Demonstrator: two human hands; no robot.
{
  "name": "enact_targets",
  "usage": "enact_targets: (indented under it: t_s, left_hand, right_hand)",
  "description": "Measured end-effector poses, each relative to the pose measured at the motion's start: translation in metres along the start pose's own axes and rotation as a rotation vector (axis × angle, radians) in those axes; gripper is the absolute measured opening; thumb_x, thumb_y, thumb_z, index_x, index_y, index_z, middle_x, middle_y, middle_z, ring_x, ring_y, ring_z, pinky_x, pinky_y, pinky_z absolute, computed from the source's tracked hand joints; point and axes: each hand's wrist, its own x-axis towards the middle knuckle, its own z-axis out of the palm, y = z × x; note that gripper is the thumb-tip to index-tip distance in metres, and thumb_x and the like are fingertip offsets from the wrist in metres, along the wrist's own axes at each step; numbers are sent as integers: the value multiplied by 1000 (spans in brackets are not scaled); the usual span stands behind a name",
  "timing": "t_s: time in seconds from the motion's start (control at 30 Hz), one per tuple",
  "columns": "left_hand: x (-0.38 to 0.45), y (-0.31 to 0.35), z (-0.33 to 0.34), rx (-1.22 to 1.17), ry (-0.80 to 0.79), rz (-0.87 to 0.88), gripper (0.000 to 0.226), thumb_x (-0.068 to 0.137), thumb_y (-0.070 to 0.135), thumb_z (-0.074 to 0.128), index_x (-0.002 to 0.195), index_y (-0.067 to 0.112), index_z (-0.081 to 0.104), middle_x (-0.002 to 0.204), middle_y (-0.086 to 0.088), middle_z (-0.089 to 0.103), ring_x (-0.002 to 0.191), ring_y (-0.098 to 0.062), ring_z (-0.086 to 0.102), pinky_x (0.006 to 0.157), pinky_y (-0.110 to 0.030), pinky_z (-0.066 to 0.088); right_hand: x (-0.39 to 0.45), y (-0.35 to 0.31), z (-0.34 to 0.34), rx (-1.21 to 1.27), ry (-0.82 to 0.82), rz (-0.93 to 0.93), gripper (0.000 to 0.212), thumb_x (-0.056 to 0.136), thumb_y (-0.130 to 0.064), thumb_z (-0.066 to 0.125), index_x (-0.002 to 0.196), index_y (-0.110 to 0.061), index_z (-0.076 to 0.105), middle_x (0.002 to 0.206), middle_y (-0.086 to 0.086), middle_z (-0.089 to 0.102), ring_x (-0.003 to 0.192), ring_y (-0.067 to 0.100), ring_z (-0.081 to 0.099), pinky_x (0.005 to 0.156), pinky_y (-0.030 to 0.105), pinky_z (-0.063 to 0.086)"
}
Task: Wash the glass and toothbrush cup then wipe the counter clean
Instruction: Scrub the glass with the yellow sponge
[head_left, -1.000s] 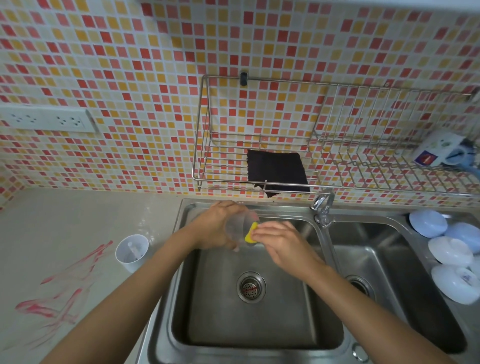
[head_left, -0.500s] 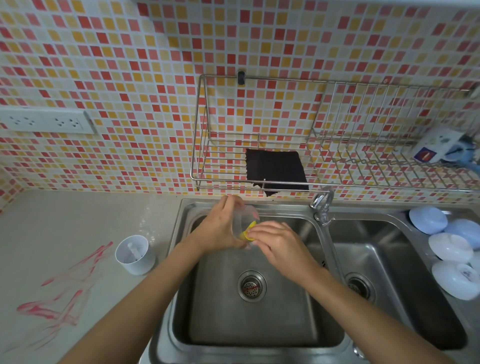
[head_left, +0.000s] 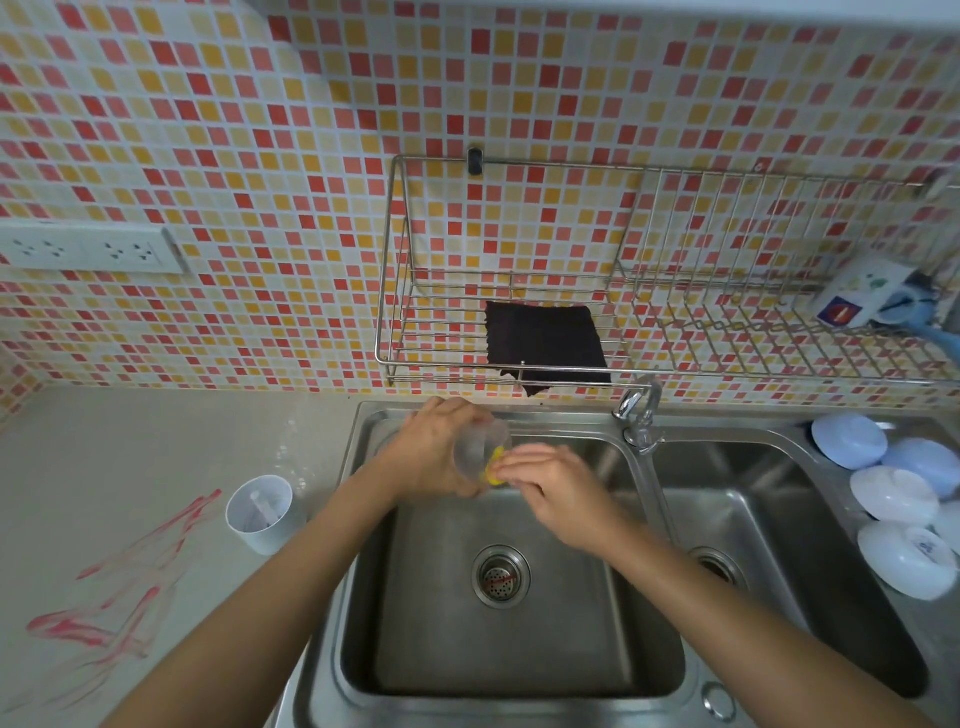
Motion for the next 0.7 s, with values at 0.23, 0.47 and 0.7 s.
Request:
enact_targets:
  t_s: [0.23,0.47,0.7]
  left_hand:
    - [-2,2,-1,-80,-38,-3,87,64,44,86,139,22,47,137,5,52,125,-12,47,107,-28,40]
    - [-2,7,-1,-19,-75,22,87,65,42,86,141,21,47,141,5,50,129,-10,44,98,-9,22]
    - [-1,1,-14,-90,-103,-30,89,65,42,87,141,20,45,140,4,50,127,-13,46,107,-24,37]
  right_hand:
    - [6,12,-13,-211,-12,-174,35,72,2,76,100,-20,75,105,-9,73,107,14,64,87,28,34]
    - [-3,6,-3,-42,-80,-65,35,79,1,65,102,-23,75,106,-12,72,108,7,61,93,32,43]
    - [-9,12,-12,-185,91,-166,34,73,-1,77,101,-19,75,110,-6,71,106,15,63,85,34,51]
